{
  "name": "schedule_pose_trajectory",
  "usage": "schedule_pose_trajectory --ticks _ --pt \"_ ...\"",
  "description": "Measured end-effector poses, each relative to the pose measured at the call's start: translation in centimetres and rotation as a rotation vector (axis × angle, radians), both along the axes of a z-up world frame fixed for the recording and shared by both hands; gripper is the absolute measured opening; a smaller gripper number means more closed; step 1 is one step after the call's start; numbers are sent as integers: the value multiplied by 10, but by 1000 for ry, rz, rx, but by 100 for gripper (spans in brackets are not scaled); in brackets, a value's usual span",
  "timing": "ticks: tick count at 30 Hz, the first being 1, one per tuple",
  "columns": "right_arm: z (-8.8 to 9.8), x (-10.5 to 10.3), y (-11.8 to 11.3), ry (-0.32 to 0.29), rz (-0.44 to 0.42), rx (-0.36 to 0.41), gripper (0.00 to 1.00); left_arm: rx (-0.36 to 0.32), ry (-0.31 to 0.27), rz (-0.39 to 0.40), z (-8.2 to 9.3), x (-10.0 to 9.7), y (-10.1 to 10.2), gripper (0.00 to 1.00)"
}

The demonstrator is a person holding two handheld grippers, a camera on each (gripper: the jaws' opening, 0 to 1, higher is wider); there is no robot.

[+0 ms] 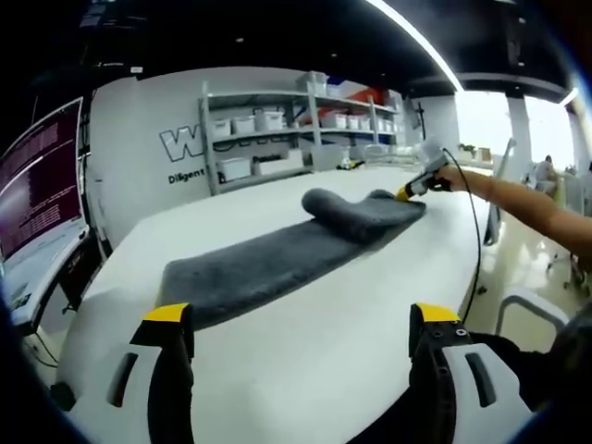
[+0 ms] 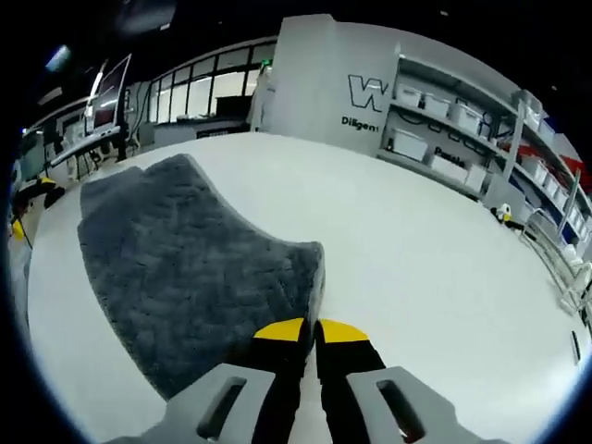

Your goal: Open the folded towel by lifting each exposed corner and separating the folded layers until the towel lies flat within the target outline without major curled edges

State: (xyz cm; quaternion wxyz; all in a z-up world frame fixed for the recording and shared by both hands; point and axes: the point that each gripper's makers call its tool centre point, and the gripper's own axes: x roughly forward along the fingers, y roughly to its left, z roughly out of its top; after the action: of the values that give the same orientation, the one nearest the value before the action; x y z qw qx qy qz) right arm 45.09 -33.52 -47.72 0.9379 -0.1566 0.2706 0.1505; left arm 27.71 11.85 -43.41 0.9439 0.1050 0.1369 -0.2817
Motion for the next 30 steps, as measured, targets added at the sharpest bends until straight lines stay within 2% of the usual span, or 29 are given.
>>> schedule_pose_trajectory --ticks 6,8,11,12,19,25,30 --pt "-3 -2 -38 2 -56 -57 0 11 4 -3 -3 0 -2 95" --pt "-5 -1 -63 8 -91 -81 0 12 7 -3 -4 1 -2 95" --pt "-9 -2 -87 15 -131 -119 0 14 9 -1 -4 2 -3 95" --pt "-11 -11 -76 6 -140 -126 0 15 10 -2 -5 2 -4 95" --pt "-13 -14 -102 -14 -182 -144 0 21 17 -10 -6 4 -8 95" --pt "-14 -21 -128 1 -202 -283 0 32 22 -8 -8 5 -8 95" --pt "-14 -24 -139 -8 -207 -276 0 34 28 -9 -11 5 -9 95"
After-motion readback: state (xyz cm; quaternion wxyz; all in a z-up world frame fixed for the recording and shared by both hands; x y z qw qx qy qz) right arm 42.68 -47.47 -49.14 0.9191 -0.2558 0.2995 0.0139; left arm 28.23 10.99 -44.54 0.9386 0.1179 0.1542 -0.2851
